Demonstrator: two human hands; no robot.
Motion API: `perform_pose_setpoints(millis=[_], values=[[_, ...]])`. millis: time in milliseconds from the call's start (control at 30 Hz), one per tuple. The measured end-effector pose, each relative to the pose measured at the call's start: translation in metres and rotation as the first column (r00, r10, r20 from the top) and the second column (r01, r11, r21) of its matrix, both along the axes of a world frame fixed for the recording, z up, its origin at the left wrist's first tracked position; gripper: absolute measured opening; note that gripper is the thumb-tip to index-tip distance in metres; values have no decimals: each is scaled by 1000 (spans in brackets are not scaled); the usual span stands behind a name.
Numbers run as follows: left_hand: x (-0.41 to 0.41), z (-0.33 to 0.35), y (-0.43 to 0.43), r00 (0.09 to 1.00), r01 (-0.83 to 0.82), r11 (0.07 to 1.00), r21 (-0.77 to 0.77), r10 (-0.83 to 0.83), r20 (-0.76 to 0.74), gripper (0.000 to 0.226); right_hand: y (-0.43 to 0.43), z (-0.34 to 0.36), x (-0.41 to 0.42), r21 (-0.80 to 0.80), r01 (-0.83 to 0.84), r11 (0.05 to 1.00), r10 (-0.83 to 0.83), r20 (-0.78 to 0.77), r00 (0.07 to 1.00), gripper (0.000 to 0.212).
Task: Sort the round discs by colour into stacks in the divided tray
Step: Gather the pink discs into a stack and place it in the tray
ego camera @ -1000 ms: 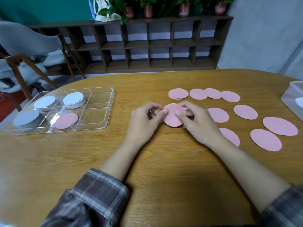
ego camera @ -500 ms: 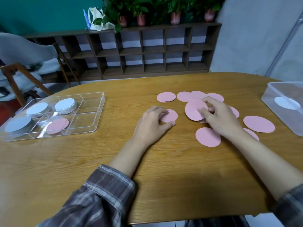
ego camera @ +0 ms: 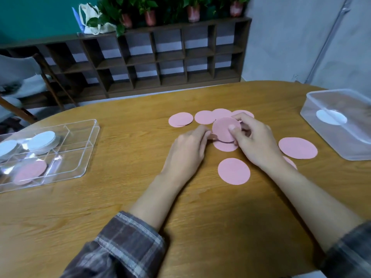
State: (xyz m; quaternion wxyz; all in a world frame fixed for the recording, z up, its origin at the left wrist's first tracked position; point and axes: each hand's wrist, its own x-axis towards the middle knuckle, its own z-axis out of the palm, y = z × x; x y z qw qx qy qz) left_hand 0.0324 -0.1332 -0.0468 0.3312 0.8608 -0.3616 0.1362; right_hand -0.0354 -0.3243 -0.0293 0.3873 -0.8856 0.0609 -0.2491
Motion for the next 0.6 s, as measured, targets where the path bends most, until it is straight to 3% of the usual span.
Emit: perform_pose_setpoints(millis=[133, 433, 600], values=[[1, 0, 6, 999, 14, 988, -153, -8, 35, 20, 1, 1, 1, 5, 3, 1000, -3, 1, 1000, 13], [-4, 5, 15, 998, 13, 969, -245, 1, 59, 12, 1, -2, 1, 19, -11, 1000, 11, -16, 1000, 21], [-8, 9, 12, 996, -51, 938, -344, 24, -82, 11, 6, 0, 0, 87, -104, 991, 109, -54, 993, 27]])
